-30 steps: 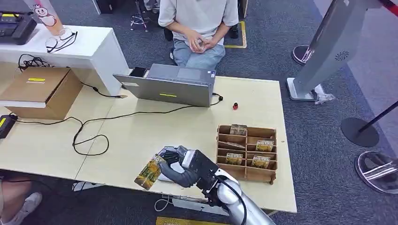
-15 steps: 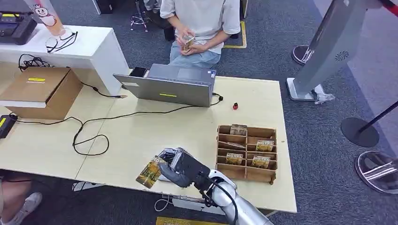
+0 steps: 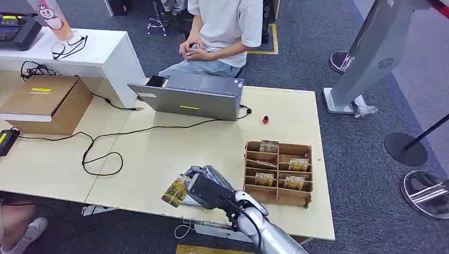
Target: Pass the card to the sensor for recognition and then transmit it.
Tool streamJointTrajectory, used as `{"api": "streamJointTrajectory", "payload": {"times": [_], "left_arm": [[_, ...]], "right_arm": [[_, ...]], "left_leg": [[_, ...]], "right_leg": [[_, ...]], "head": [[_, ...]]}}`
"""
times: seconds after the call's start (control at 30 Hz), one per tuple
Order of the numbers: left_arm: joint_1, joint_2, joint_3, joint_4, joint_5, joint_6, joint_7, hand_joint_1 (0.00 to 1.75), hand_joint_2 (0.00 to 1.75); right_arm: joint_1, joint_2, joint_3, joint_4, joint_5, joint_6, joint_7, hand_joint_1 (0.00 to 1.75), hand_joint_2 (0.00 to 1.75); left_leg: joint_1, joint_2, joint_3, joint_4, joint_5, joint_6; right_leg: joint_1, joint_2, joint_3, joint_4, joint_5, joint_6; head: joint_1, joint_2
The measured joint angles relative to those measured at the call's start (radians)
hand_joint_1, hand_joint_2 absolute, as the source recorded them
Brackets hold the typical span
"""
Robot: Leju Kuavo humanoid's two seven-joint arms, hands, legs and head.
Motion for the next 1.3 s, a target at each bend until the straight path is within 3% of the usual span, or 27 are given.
{"api": "streamJointTrajectory", "payload": {"times": [0.4,0.77,1.0,1.3], "left_arm": [[-0.002,-0.001,0.000,0.000,0.001,0.003,0.007,0.00,0.00],[-0.003,-0.001,-0.003,0.000,0.003,0.003,0.011,0.00,0.00],[-0.004,-0.002,-0.006,0.000,0.003,0.006,0.011,0.00,0.00],[-0.007,-0.002,-0.023,0.000,0.005,0.006,0.012,0.00,0.00]], "right_arm": [[-0.001,0.000,0.000,0.003,0.115,-0.073,0.031,1.75,1.75],[0.000,0.000,0.000,0.003,0.144,-0.085,0.040,1.75,1.75],[0.000,0.000,0.009,0.003,0.248,-0.141,0.078,1.75,1.75],[-0.001,0.000,0.027,0.010,0.356,-0.158,0.120,1.75,1.75]], "left_leg": [[0.000,0.000,0.000,0.000,0.000,0.000],[0.000,0.000,0.000,0.000,0.000,0.000],[0.000,0.000,0.000,0.000,0.000,0.000],[0.000,0.000,0.000,0.000,0.000,0.000]], "right_leg": [[0.000,0.000,0.000,0.000,0.000,0.000],[0.000,0.000,0.000,0.000,0.000,0.000],[0.000,0.000,0.000,0.000,0.000,0.000],[0.000,0.000,0.000,0.000,0.000,0.000]], "head": [[0.000,0.000],[0.000,0.000],[0.000,0.000],[0.000,0.000]]}}
